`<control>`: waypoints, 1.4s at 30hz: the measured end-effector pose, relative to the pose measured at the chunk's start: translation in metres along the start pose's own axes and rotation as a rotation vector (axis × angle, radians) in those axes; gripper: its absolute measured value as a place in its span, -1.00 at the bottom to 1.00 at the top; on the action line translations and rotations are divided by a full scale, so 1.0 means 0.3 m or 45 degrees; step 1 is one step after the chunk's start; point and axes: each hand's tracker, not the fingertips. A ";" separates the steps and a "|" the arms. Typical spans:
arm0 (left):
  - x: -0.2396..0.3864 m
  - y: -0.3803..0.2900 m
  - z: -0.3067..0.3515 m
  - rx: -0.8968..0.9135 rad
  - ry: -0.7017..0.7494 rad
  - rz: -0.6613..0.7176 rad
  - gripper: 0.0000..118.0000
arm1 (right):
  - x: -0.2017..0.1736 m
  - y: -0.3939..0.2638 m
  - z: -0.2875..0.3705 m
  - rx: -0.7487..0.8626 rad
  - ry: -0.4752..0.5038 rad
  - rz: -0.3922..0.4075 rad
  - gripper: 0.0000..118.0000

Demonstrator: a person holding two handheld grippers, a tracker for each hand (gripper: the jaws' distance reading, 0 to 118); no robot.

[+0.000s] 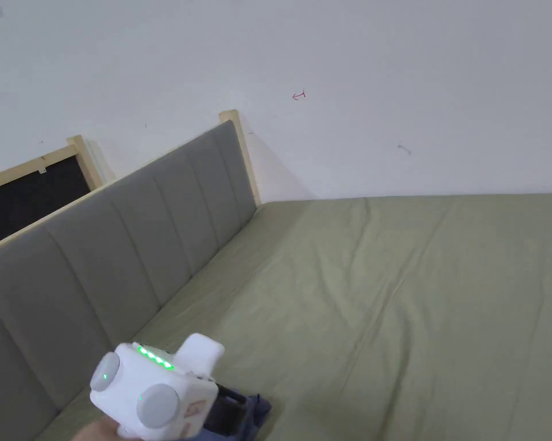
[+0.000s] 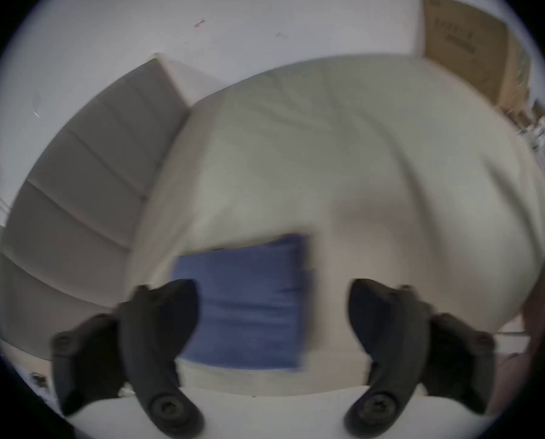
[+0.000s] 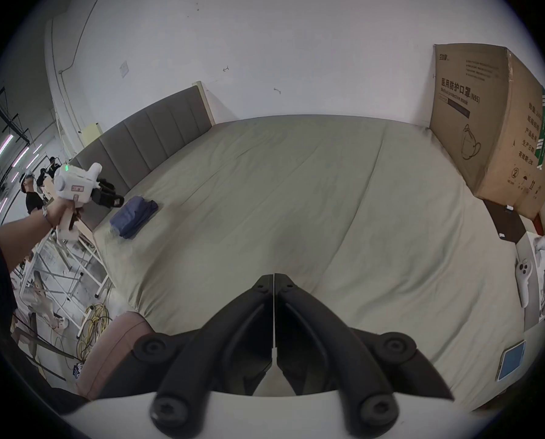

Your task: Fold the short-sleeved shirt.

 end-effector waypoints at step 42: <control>1.142 0.006 0.861 1.295 0.088 0.232 -0.10 | 0.067 -0.070 0.520 1.000 -0.630 0.023 -0.41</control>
